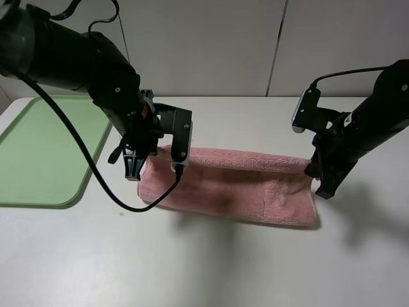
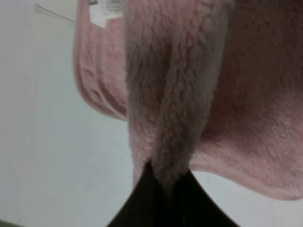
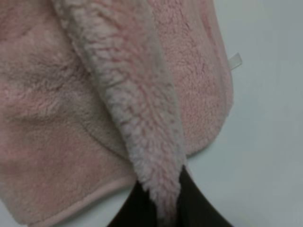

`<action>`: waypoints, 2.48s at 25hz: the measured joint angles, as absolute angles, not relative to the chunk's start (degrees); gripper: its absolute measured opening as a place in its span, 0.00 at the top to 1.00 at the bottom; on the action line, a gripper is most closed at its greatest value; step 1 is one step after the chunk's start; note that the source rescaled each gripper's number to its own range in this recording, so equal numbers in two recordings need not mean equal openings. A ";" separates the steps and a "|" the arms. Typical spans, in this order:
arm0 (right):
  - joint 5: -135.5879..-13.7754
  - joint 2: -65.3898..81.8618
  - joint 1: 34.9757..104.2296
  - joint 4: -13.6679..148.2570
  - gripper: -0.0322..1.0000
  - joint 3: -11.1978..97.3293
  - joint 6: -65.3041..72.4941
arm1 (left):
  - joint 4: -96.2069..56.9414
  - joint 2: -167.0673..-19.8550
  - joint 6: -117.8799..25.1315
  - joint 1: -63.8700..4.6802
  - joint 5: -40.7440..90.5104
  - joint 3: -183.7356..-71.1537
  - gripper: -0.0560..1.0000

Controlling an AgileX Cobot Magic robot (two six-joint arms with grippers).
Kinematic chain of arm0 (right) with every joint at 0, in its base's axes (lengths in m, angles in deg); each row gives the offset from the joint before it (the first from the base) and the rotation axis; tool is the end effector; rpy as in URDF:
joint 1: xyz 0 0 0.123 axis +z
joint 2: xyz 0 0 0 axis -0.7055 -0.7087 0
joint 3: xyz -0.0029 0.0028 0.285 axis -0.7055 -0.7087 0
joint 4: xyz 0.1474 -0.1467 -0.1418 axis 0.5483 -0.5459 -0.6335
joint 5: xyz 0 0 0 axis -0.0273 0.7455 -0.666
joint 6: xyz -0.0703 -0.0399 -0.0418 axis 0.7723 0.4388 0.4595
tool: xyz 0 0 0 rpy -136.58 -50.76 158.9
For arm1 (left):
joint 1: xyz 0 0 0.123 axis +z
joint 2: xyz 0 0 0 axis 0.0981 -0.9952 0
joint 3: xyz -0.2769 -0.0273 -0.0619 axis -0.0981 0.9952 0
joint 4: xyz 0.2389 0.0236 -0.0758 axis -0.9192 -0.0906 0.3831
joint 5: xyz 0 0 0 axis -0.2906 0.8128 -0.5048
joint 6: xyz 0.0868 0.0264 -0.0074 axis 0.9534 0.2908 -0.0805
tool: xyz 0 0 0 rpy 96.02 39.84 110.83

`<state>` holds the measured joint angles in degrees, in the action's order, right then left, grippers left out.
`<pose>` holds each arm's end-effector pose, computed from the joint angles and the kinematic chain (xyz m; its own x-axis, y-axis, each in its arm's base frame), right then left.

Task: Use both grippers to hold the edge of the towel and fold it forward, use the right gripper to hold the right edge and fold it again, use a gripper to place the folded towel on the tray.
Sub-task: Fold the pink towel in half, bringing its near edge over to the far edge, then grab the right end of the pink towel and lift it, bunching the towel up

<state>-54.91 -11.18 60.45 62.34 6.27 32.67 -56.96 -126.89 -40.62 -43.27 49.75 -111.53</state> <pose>0.2621 0.0754 0.1572 -0.3914 -0.8966 -0.2070 -0.8788 0.4309 -0.2048 0.3016 -0.2102 0.1654 0.1191 0.9914 -0.0551 0.8837 -0.0805 0.4611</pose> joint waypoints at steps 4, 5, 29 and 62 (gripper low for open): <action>-55.85 -12.36 60.13 61.80 0.97 6.44 32.67 | -57.14 -128.25 -40.62 -43.30 49.81 -112.71 0.95; -56.24 -12.60 60.07 61.74 0.97 6.44 32.67 | -57.14 -128.60 -40.62 -43.30 49.81 -112.71 0.95; -58.67 -12.85 59.97 60.28 0.97 6.44 32.71 | -60.87 -129.03 -40.62 -43.26 46.04 -112.99 0.95; -69.64 -12.85 59.97 59.78 0.00 6.44 31.34 | -63.41 -129.03 -42.74 -42.69 43.08 -112.99 0.16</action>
<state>-69.64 -12.85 59.97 59.78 6.44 31.34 -63.41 -129.03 -42.74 -42.69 43.08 -112.99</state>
